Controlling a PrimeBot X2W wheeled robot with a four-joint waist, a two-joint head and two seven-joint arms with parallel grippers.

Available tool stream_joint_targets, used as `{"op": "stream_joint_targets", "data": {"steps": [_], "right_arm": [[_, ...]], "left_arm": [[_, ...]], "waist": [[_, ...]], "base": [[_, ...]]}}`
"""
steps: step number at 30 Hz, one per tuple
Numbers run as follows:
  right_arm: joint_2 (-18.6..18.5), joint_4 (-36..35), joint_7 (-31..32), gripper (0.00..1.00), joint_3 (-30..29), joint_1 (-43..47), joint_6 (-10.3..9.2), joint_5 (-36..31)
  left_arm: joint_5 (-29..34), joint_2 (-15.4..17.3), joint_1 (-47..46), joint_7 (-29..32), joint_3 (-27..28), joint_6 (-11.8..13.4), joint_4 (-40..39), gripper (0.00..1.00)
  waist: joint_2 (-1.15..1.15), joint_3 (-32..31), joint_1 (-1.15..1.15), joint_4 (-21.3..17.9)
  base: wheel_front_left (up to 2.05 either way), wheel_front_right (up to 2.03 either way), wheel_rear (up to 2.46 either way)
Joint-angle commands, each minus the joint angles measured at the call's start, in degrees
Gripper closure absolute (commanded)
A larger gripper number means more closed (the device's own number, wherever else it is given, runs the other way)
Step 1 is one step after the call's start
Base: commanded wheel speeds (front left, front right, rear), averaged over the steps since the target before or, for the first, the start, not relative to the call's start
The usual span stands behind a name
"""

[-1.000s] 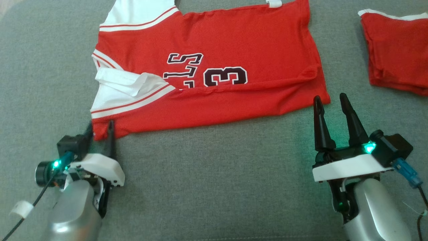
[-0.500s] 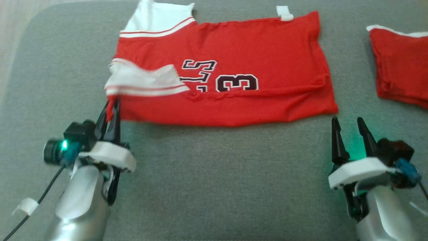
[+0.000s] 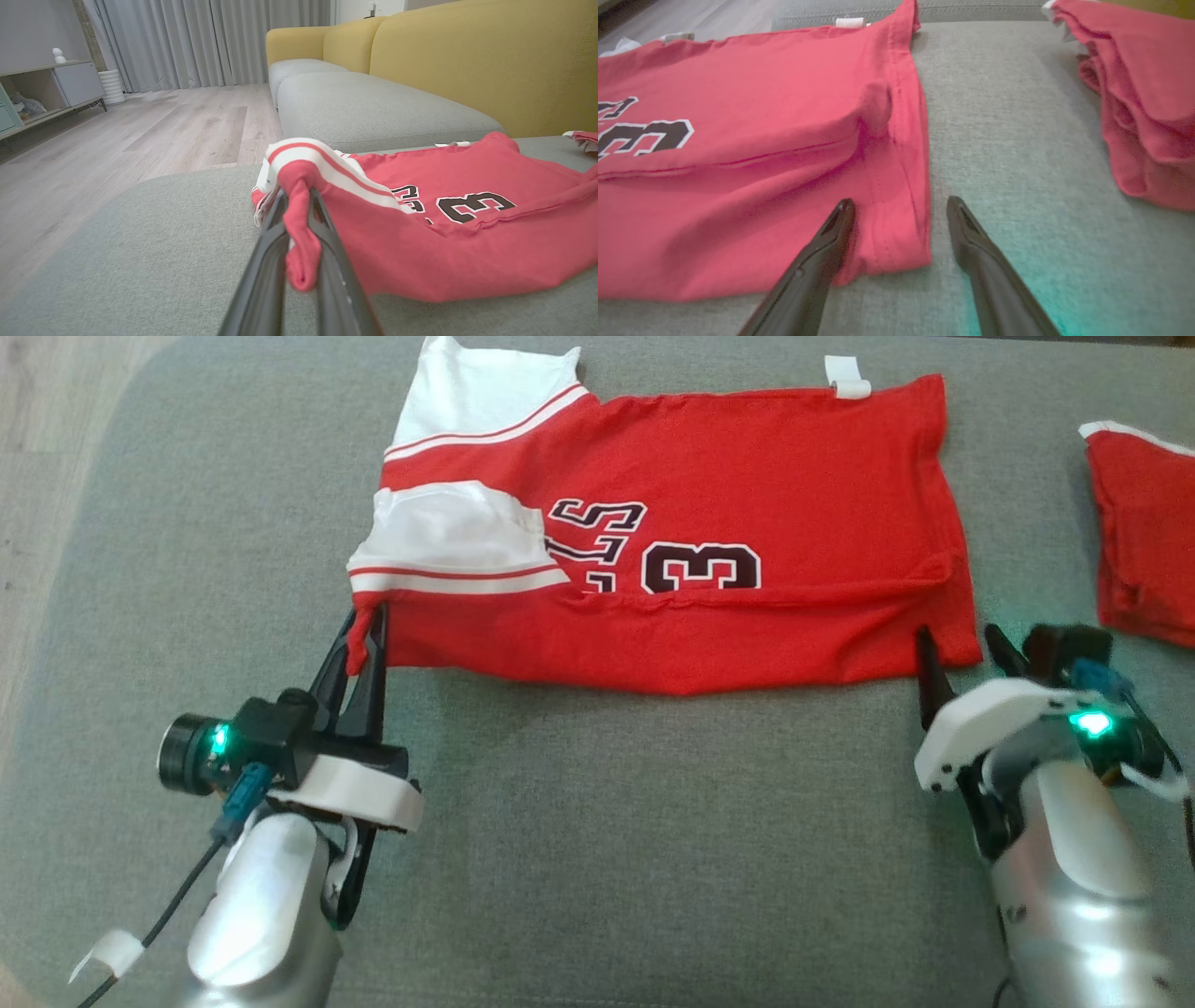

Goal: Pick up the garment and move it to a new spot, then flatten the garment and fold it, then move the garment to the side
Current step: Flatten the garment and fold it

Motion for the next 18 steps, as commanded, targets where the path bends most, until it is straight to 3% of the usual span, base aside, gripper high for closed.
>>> {"op": "stream_joint_targets", "data": {"steps": [1,3,4,5,6,18], "right_arm": [[-0.03,0.18,1.45,0.0,1.5,-2.27,-0.11,-1.59],[-0.03,2.09,3.33,0.0,1.57,-2.89,-0.11,-3.16],[-0.03,2.9,4.11,0.37,1.87,-3.1,-0.11,-3.49],[-0.03,3.48,4.53,0.83,2.14,-3.26,-0.11,-3.66],[-0.03,3.92,4.76,1.0,2.44,-3.32,-0.11,-3.83],[-0.03,4.34,1.38,1.0,-0.16,0.18,-0.11,-3.96]], "left_arm": [[0.49,0.86,-1.35,-0.54,1.38,-0.15,-1.9,1.0],[0.65,0.64,-1.26,-0.54,1.28,-0.29,-1.96,1.0],[0.68,0.57,-1.17,-0.54,1.26,-0.38,-1.9,1.0],[0.71,0.54,-1.07,-0.54,1.26,-0.46,-1.79,1.0],[0.75,0.53,-0.95,-0.54,1.26,-0.51,-1.59,1.0],[0.79,3.21,2.7,1.1,1.0,-0.95,5.17,1.0]], "waist": [[0.0,0.01,0.0,0.2],[0.0,-0.03,0.0,0.41],[0.0,-0.1,0.0,0.47],[0.0,-0.21,0.0,0.5],[0.0,-0.34,0.0,0.49],[0.0,-7.14,0.0,-2.35]], "base": [[0.0,0.0,0.0],[0.0,0.0,0.0],[0.0,0.0,0.0],[0.0,0.0,0.0],[0.0,0.0,0.0],[0.0,0.0,0.0]]}}
